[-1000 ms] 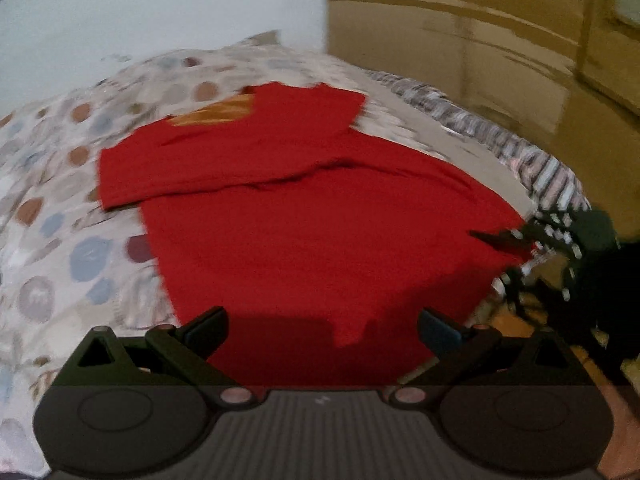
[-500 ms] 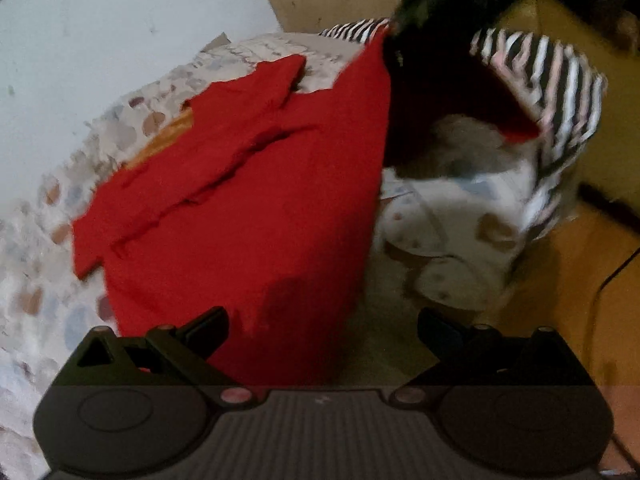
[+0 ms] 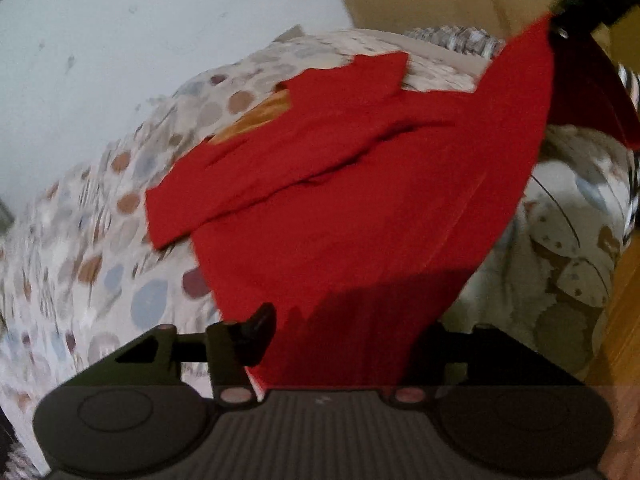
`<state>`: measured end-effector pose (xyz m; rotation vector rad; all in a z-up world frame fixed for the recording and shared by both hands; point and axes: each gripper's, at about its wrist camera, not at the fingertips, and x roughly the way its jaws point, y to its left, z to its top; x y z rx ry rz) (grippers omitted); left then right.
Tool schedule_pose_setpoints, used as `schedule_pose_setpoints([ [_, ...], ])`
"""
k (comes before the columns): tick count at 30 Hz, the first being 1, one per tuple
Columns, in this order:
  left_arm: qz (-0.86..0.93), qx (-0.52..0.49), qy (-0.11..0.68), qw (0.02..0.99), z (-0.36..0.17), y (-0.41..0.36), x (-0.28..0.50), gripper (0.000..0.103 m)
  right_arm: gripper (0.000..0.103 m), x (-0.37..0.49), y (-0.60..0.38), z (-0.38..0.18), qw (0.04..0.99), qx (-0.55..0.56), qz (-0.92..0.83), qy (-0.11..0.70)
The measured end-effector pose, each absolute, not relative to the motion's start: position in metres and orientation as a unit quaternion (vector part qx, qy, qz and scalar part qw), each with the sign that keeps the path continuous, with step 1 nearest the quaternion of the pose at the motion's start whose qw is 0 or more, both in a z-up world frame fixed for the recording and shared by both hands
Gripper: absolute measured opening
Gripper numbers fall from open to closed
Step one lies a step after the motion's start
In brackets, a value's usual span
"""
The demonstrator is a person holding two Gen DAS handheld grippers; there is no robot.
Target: Fold small clothes
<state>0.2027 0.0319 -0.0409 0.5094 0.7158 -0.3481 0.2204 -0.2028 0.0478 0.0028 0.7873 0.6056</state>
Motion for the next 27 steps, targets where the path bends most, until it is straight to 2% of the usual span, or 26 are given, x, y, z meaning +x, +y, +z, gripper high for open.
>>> schedule_pose_setpoints([
  [1,-0.168,0.229,0.349,0.893,-0.039,0.039,0.206,0.039,0.009,0.222,-0.205,0.049,0.881,0.011,0.29,0.373],
  [4,-0.179,0.157,0.354,0.904,-0.028,0.066,0.215,0.02,0.009,0.226,-0.208,0.052,0.885,0.031,0.288,0.365],
  [7,-0.178,0.114,0.338,0.917,-0.018,0.084,0.221,0.009,0.009,0.227,-0.206,0.053,0.887,0.028,0.284,0.361],
  [12,-0.174,0.082,0.285,0.939,0.003,0.096,0.22,0.007,0.009,0.214,-0.195,0.049,0.904,-0.026,0.263,0.336],
  [15,-0.175,0.079,0.252,0.949,0.018,0.092,0.214,0.006,0.013,0.19,-0.182,0.033,0.924,-0.075,0.232,0.295],
  [17,-0.179,0.085,0.236,0.951,0.026,0.085,0.208,0.006,0.024,0.173,-0.174,0.012,0.94,-0.097,0.197,0.262],
  [19,-0.18,0.1,0.224,0.952,0.034,0.078,0.202,0.006,0.045,0.159,-0.163,-0.017,0.95,-0.112,0.161,0.242],
  [20,-0.18,0.108,0.221,0.953,0.038,0.074,0.2,0.006,0.048,0.154,-0.159,-0.029,0.952,-0.117,0.15,0.238],
  [22,-0.178,0.118,0.214,0.953,0.046,0.07,0.198,0.006,0.07,0.144,-0.147,-0.055,0.958,-0.126,0.117,0.229],
  [24,-0.175,0.12,0.208,0.955,0.053,0.068,0.196,0.006,0.084,0.134,-0.134,-0.077,0.963,-0.14,0.088,0.212],
  [25,-0.173,0.12,0.205,0.956,0.056,0.068,0.195,0.006,0.089,0.13,-0.128,-0.085,0.966,-0.147,0.071,0.201],
  [27,-0.169,0.12,0.199,0.958,0.06,0.068,0.194,0.006,0.091,0.127,-0.117,-0.099,0.968,-0.173,0.03,0.179],
])
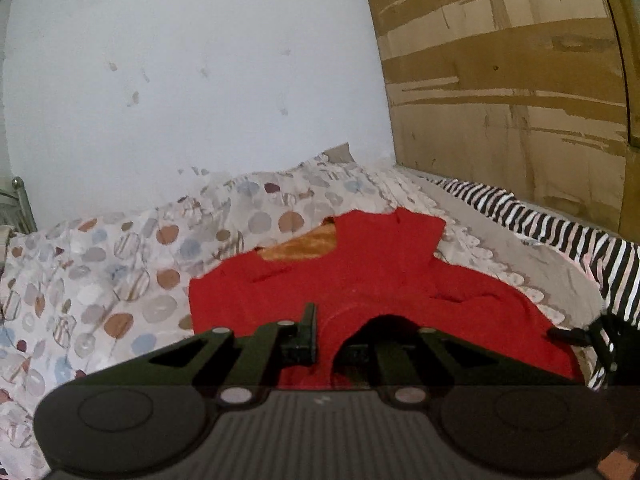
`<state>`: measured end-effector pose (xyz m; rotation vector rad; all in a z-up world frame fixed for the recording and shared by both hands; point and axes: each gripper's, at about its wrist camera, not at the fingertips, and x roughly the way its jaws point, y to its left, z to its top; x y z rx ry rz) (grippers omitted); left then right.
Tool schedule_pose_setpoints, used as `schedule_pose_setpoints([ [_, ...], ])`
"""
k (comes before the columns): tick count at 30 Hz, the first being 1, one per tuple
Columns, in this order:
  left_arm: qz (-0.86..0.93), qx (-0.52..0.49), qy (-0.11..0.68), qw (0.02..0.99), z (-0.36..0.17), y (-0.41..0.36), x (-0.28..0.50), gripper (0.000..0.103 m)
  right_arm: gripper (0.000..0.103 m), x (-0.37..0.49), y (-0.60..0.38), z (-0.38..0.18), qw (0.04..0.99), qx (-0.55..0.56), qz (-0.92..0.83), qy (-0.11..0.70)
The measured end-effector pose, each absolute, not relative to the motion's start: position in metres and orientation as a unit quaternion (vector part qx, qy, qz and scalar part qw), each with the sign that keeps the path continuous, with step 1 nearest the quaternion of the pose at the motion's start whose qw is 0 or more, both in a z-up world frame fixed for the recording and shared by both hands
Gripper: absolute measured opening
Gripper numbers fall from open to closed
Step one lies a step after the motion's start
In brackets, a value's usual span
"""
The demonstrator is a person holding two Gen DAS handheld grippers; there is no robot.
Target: Fold small clothes
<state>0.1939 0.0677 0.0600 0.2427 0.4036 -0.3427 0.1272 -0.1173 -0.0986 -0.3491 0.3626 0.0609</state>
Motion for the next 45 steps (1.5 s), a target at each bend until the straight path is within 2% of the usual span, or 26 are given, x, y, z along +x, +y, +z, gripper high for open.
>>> schedule_pose_setpoints([
  [2,-0.164,0.123,0.197,0.959,0.061,0.068,0.192,0.006,0.089,0.128,-0.114,-0.108,0.968,-0.198,-0.02,0.157],
  [5,-0.161,0.125,0.198,0.959,0.055,0.07,0.186,0.006,0.075,0.127,-0.119,-0.116,0.963,-0.225,-0.076,0.127],
  [8,-0.16,0.121,0.202,0.959,0.044,0.075,0.178,0.006,0.05,0.119,-0.13,-0.121,0.955,-0.262,-0.092,0.099],
  [10,-0.158,0.118,0.201,0.96,0.035,0.078,0.168,0.006,0.023,0.109,-0.137,-0.12,0.953,-0.281,-0.082,0.081],
  [12,-0.15,0.115,0.188,0.964,0.025,0.08,0.152,0.005,0.008,0.1,-0.143,-0.116,0.95,-0.298,-0.058,0.075],
  [19,-0.131,0.139,0.115,0.975,0.011,0.079,0.095,0.004,0.005,0.075,-0.17,-0.085,0.941,-0.334,-0.028,0.041],
  [30,-0.141,0.141,0.056,0.978,0.063,0.084,0.002,0.004,0.005,-0.015,-0.18,-0.019,0.935,-0.353,-0.012,-0.032],
  [39,-0.15,0.135,0.064,0.977,0.089,0.084,-0.059,0.004,0.005,-0.071,-0.186,0.015,0.939,-0.34,0.0,-0.059],
  [45,-0.164,0.135,0.099,0.972,0.079,0.087,-0.053,0.004,0.005,-0.077,-0.188,0.018,0.939,-0.342,0.016,-0.032],
])
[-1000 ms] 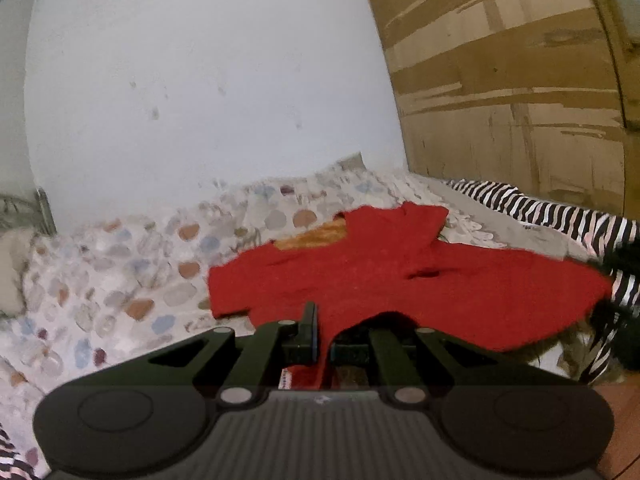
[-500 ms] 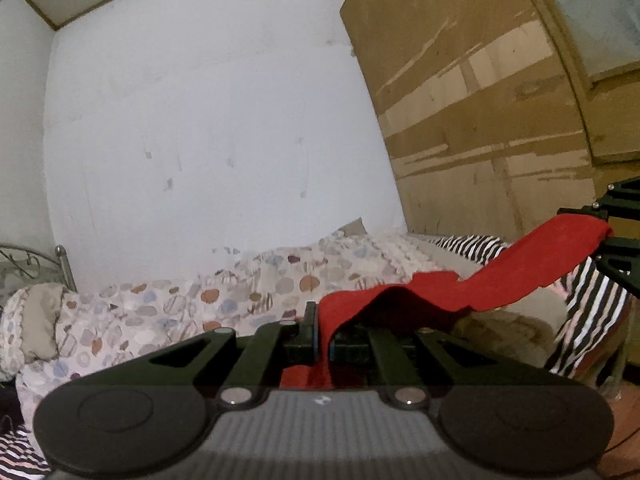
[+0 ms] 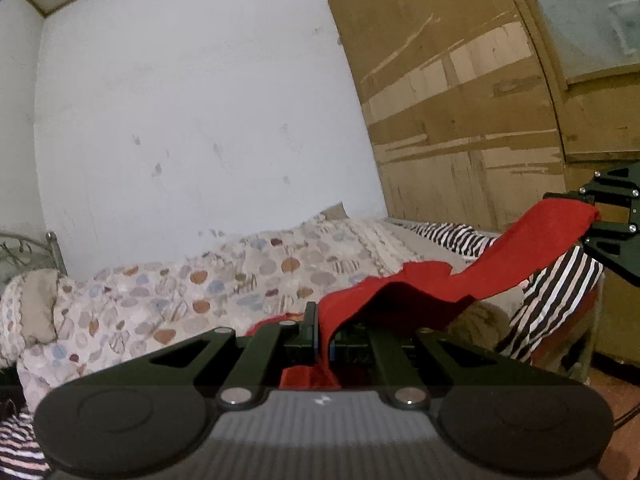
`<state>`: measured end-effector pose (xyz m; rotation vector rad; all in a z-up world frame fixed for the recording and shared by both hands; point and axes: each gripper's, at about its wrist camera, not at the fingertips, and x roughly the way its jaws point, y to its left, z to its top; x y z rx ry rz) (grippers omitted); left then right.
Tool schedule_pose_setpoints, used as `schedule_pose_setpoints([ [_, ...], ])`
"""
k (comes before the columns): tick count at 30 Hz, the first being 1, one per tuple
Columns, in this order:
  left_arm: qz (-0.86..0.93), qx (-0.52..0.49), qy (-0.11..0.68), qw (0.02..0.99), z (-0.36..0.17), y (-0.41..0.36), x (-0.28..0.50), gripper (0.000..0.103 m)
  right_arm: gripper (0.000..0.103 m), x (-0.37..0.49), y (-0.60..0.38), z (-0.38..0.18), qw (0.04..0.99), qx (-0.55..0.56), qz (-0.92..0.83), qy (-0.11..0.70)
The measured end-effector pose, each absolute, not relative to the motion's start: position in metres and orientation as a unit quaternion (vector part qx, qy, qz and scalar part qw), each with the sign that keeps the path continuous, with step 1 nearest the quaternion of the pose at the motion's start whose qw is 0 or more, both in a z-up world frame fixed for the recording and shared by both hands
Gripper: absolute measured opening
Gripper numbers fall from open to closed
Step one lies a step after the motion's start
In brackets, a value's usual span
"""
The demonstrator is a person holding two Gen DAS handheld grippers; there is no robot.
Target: Fold small clothes
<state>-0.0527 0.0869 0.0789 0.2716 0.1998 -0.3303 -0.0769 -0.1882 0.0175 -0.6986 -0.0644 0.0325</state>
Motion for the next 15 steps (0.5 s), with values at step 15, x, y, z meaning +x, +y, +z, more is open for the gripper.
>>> schedule_pose_setpoints([
  [15,-0.171,0.149,0.196,0.954,0.13,0.097,0.142,0.005,0.006,0.103,-0.189,0.09,0.945,-0.307,0.088,0.062],
])
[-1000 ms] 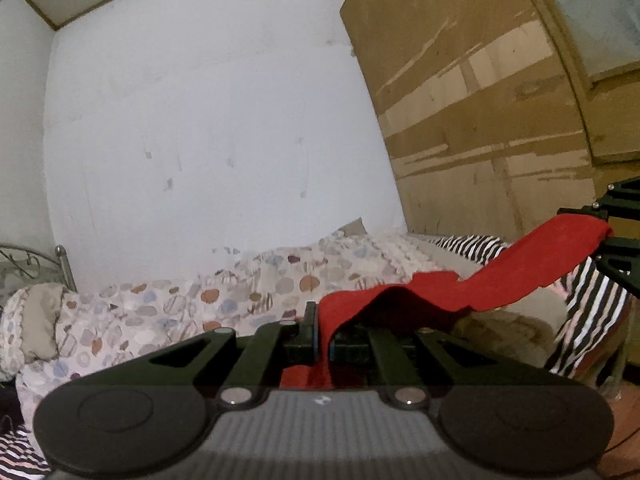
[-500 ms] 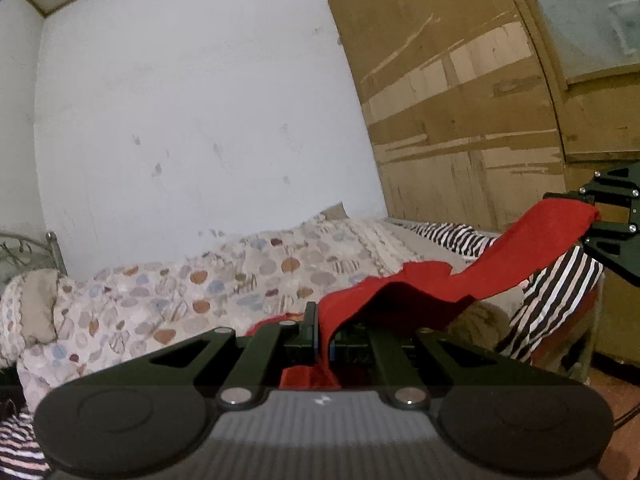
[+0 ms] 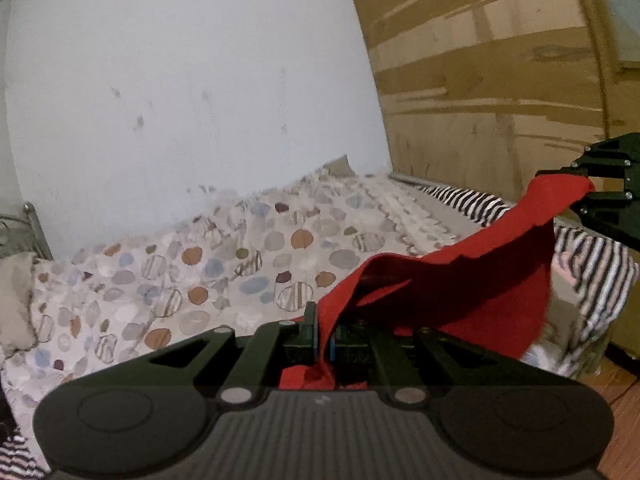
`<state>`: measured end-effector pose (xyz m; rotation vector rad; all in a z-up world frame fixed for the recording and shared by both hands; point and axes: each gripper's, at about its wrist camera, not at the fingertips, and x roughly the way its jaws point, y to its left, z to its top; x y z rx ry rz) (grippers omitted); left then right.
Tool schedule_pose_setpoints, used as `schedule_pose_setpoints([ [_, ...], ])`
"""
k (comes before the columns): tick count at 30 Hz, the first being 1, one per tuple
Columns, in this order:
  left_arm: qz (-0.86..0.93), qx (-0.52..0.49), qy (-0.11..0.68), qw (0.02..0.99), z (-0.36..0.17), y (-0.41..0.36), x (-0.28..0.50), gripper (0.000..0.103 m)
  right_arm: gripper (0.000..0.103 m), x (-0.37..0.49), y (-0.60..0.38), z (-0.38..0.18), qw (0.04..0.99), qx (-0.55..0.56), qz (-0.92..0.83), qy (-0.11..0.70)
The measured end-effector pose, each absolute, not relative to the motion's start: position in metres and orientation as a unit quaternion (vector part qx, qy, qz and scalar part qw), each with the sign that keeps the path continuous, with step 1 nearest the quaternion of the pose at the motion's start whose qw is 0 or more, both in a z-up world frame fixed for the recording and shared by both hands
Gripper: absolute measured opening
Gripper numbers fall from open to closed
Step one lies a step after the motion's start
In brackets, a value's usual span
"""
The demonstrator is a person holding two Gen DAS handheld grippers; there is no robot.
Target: Fold small clothes
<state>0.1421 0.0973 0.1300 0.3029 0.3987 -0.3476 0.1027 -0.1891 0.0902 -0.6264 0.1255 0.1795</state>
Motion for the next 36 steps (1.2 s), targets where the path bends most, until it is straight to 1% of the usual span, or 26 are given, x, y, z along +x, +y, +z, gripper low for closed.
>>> schedule_pose_setpoints([
  [3,-0.175,0.152,0.231,0.945,0.126,0.093,0.203,0.005,0.006,0.161,-0.193,0.096,0.949,-0.28,0.098,0.108],
  [7,-0.186,0.16,0.283,0.927,0.102,0.088,0.28,0.005,0.007,0.237,-0.198,0.084,0.943,-0.261,0.114,0.174],
  [10,-0.201,0.147,0.331,0.91,0.073,0.094,0.333,0.005,0.008,0.295,-0.205,0.064,0.937,-0.228,0.136,0.228],
  [14,-0.211,0.111,0.389,0.89,0.029,0.105,0.392,0.005,0.008,0.352,-0.198,0.027,0.924,-0.213,0.154,0.279],
  [17,-0.233,0.047,0.432,0.87,-0.003,0.123,0.421,0.01,0.008,0.385,-0.197,-0.007,0.914,-0.193,0.159,0.319],
  [18,-0.241,0.018,0.444,0.863,-0.01,0.132,0.427,0.013,0.009,0.395,-0.197,-0.017,0.911,-0.188,0.158,0.331],
  [20,-0.263,-0.033,0.455,0.85,-0.021,0.152,0.432,0.032,0.011,0.407,-0.203,-0.035,0.906,-0.176,0.158,0.352],
  [21,-0.267,-0.052,0.449,0.851,-0.023,0.163,0.433,0.056,0.013,0.412,-0.205,-0.041,0.904,-0.17,0.159,0.359],
  [22,-0.261,-0.073,0.432,0.86,-0.022,0.177,0.429,0.072,0.014,0.414,-0.206,-0.045,0.902,-0.165,0.161,0.364],
  [23,-0.258,-0.086,0.414,0.869,-0.02,0.188,0.422,0.076,0.015,0.416,-0.206,-0.048,0.901,-0.161,0.164,0.367],
  [24,-0.258,-0.094,0.399,0.875,-0.017,0.196,0.416,0.081,0.018,0.418,-0.208,-0.05,0.901,-0.158,0.167,0.369],
  [27,-0.248,-0.101,0.381,0.885,-0.011,0.214,0.395,0.087,0.03,0.427,-0.213,-0.051,0.897,-0.15,0.17,0.381],
  [28,-0.248,-0.099,0.377,0.887,-0.01,0.215,0.387,0.09,0.04,0.431,-0.216,-0.05,0.895,-0.144,0.169,0.386],
  [29,-0.25,-0.097,0.374,0.888,-0.01,0.214,0.377,0.091,0.046,0.436,-0.221,-0.048,0.896,-0.136,0.165,0.39],
  [30,-0.255,-0.097,0.372,0.887,-0.011,0.209,0.368,0.094,0.058,0.44,-0.226,-0.044,0.898,-0.126,0.157,0.392],
  [31,-0.261,-0.094,0.372,0.886,-0.012,0.203,0.363,0.095,0.066,0.445,-0.231,-0.039,0.901,-0.116,0.148,0.391],
  [33,-0.277,-0.08,0.371,0.883,-0.017,0.182,0.349,0.095,0.07,0.451,-0.244,-0.028,0.912,-0.096,0.119,0.382],
  [35,-0.281,-0.053,0.364,0.886,-0.023,0.158,0.336,0.095,0.077,0.453,-0.255,-0.019,0.921,-0.077,0.092,0.371],
  [36,-0.278,-0.04,0.361,0.889,-0.027,0.148,0.332,0.095,0.086,0.45,-0.259,-0.015,0.926,-0.072,0.079,0.363],
])
